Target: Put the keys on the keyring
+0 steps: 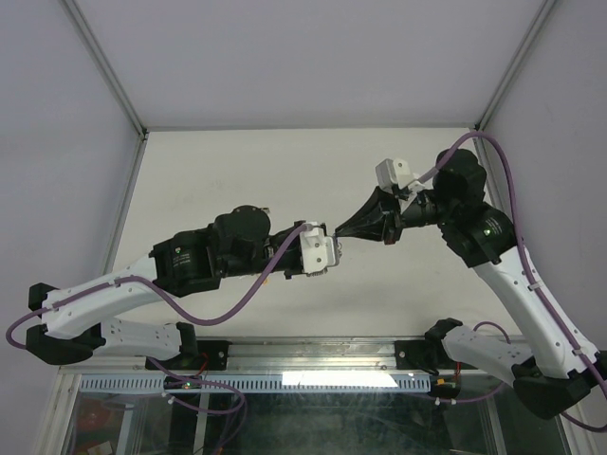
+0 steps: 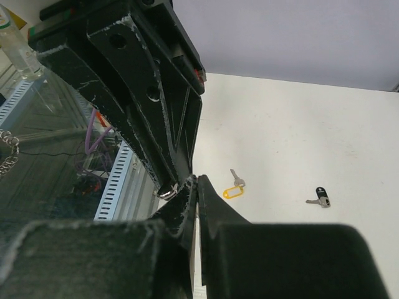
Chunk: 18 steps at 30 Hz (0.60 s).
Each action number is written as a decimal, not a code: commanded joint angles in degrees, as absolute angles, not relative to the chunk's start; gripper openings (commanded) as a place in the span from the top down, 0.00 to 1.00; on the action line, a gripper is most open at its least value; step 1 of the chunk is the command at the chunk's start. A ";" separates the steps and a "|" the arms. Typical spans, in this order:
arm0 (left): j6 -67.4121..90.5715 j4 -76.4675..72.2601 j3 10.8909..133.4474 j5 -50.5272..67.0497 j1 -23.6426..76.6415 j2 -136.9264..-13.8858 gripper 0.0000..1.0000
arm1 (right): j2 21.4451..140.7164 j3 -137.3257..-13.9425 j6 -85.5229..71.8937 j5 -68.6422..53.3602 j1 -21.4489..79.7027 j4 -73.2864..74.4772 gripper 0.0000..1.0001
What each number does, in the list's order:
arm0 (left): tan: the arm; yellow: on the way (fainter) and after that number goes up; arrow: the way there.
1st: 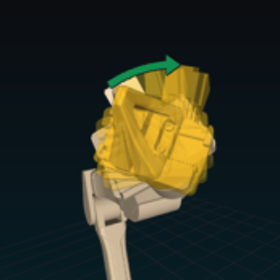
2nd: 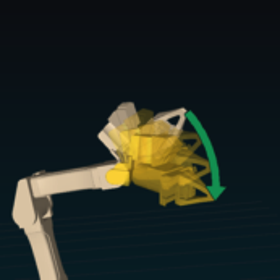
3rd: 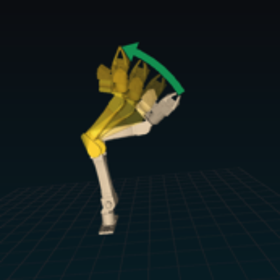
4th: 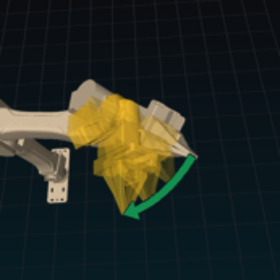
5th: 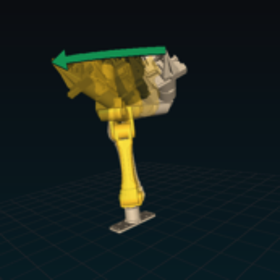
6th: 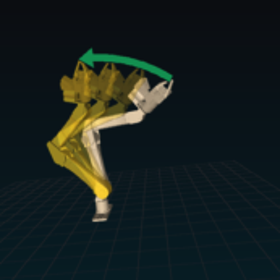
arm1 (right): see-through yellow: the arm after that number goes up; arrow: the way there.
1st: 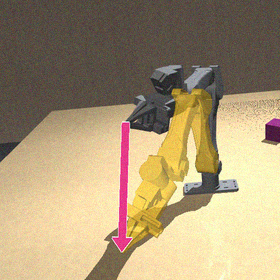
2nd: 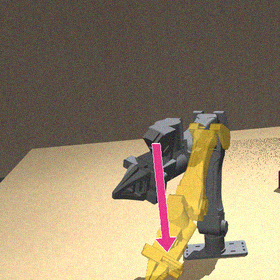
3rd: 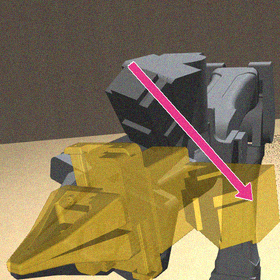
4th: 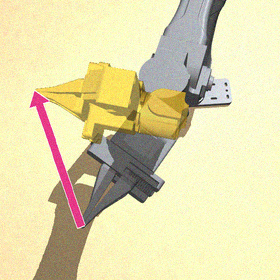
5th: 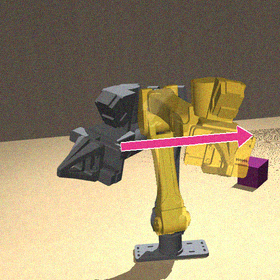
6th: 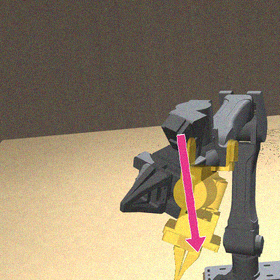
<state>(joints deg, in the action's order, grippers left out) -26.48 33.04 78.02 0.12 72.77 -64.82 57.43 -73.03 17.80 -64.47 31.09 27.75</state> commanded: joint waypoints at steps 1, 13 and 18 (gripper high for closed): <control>-27.22 31.73 80.84 1.75 72.96 -64.16 1.00 | 57.63 -75.89 18.55 -69.44 30.94 27.66 1.00; -27.40 32.43 81.47 2.11 72.96 -64.51 1.00 | 59.62 -77.61 20.85 -73.69 31.01 32.83 1.00; -27.59 32.43 81.95 2.96 73.04 -64.79 1.00 | 60.18 -77.59 20.74 -74.78 31.03 33.02 1.00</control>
